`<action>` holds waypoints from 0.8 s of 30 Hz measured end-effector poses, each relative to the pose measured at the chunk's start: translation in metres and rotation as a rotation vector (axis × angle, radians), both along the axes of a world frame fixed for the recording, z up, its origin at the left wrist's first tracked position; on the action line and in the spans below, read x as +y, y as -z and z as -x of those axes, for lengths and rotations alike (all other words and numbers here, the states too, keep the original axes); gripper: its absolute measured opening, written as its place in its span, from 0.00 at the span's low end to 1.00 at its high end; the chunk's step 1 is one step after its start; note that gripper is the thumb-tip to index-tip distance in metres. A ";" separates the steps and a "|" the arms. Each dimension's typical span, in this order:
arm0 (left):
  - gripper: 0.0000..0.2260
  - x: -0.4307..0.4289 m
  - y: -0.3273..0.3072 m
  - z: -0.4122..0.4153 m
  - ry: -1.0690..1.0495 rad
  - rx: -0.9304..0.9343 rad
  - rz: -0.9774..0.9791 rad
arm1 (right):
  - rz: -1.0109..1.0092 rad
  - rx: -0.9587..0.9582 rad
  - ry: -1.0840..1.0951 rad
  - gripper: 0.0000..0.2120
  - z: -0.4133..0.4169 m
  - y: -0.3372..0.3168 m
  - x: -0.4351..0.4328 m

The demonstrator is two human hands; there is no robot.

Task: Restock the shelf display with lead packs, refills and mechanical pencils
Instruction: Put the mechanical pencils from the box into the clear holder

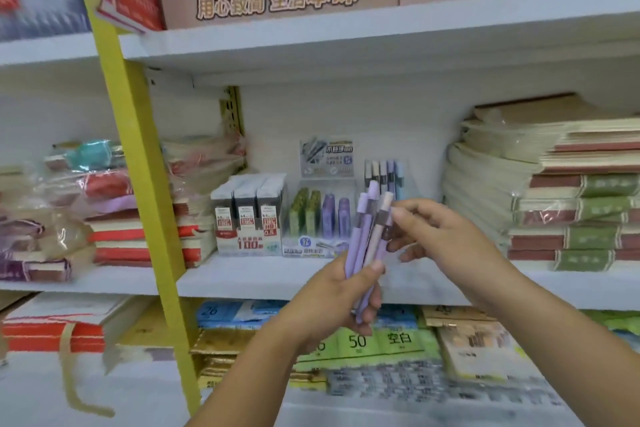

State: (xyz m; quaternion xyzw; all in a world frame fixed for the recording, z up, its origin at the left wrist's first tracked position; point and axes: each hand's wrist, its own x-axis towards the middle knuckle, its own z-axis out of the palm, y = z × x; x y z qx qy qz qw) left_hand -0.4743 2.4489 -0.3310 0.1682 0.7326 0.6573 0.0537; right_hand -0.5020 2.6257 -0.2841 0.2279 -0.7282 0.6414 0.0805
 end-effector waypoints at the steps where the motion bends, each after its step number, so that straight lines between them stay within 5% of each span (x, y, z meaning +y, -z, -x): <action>1: 0.08 0.001 -0.003 0.006 0.003 0.019 -0.011 | 0.005 -0.011 -0.023 0.06 0.006 -0.007 0.004; 5: 0.07 0.008 -0.011 0.025 -0.023 0.082 -0.074 | -0.051 0.054 -0.030 0.07 0.022 -0.025 0.007; 11: 0.09 -0.002 -0.021 0.056 -0.308 0.206 -0.168 | 0.258 0.434 0.274 0.10 0.041 -0.061 0.013; 19: 0.10 -0.011 -0.008 0.072 -0.313 0.215 -0.188 | -0.279 0.582 0.498 0.07 0.085 -0.030 0.010; 24: 0.07 -0.008 -0.004 0.077 -0.311 0.211 -0.225 | -0.400 0.576 0.511 0.10 0.096 -0.015 0.009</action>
